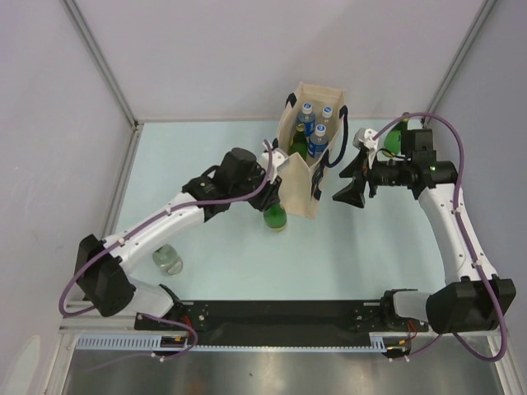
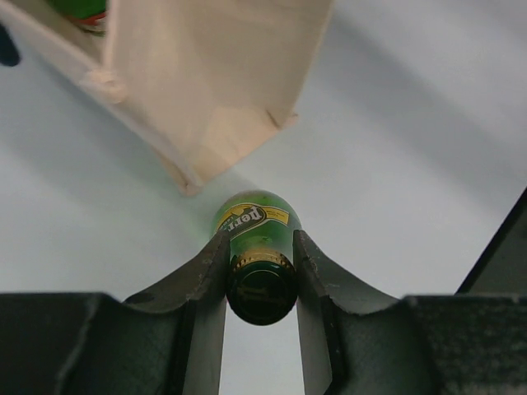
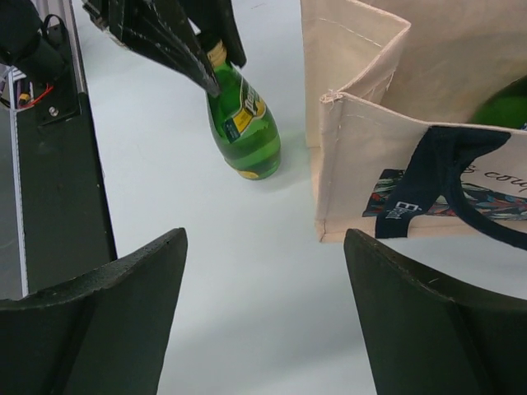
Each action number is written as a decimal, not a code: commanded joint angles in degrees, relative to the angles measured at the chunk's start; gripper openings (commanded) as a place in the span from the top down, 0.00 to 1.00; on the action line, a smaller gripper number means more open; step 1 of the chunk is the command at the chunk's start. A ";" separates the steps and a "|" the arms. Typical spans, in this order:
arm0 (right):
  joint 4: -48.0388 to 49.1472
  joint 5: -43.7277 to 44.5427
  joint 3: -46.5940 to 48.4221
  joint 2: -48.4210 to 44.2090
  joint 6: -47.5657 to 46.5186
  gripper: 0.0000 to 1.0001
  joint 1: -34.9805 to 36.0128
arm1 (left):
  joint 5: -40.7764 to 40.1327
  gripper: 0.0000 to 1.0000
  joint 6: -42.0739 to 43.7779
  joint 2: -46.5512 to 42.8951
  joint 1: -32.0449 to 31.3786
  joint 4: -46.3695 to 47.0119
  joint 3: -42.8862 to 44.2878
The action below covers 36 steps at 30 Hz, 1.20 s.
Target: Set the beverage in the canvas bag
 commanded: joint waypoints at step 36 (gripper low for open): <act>-8.13 0.52 -4.65 2.69 -24.89 0.14 11.84 | -15.46 0.11 -3.62 -9.93 -7.62 11.90 -6.10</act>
